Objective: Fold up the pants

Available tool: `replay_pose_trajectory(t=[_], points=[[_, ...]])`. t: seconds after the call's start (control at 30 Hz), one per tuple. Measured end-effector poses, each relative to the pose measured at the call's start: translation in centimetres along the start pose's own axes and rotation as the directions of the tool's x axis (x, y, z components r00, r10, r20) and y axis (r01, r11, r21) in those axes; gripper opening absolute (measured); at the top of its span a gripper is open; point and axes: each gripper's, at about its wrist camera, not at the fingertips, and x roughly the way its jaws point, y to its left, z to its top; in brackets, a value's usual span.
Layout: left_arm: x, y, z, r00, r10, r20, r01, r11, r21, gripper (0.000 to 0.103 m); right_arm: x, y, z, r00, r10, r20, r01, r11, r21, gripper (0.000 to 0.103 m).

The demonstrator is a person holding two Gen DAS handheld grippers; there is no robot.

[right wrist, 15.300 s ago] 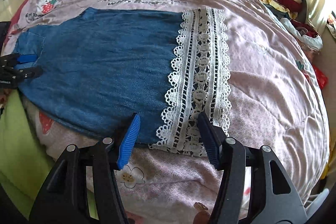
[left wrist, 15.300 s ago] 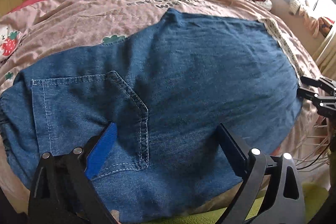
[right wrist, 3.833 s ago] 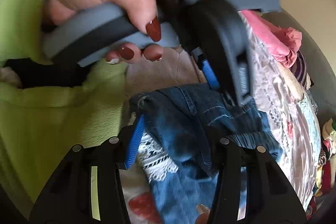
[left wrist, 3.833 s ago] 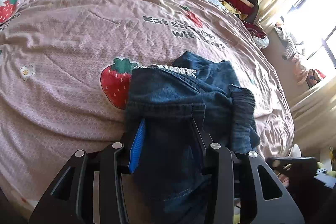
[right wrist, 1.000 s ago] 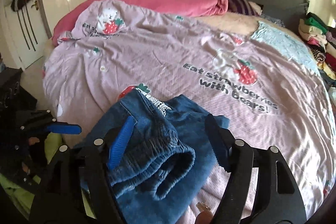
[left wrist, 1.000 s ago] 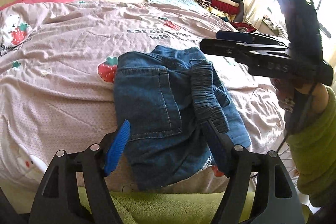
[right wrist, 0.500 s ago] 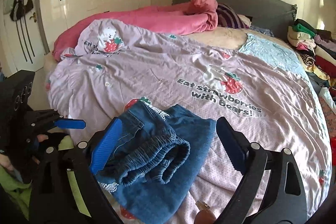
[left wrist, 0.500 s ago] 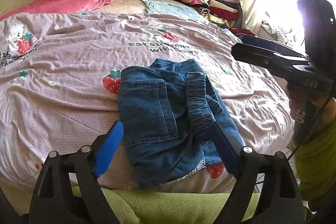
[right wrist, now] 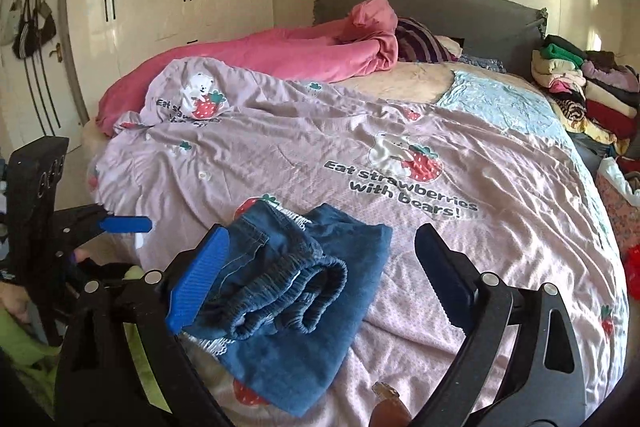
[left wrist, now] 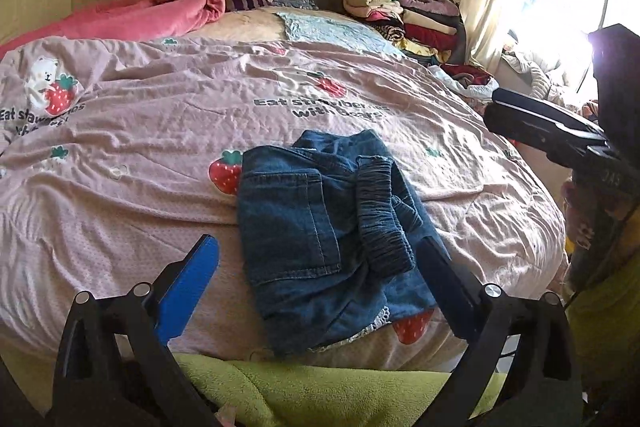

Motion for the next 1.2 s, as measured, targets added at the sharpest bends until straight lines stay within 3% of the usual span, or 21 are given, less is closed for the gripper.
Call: replay_pose_trajectory(t=[0.7, 1.2], points=[[-3.0, 2.6, 0.7, 0.996, 0.062, 0.069, -0.058, 0.997, -0.058, 0.098, -3.0, -0.4, 0.0, 0.998, -0.047, 0.037, 0.047, 0.999, 0.000, 0.089], [-1.0, 4.8, -0.2, 0.997, 0.081, 0.012, -0.079, 0.989, -0.121, 0.098, -1.3, -3.1, -4.4, 0.994, -0.063, -0.087, 0.071, 0.993, 0.095, 0.089]])
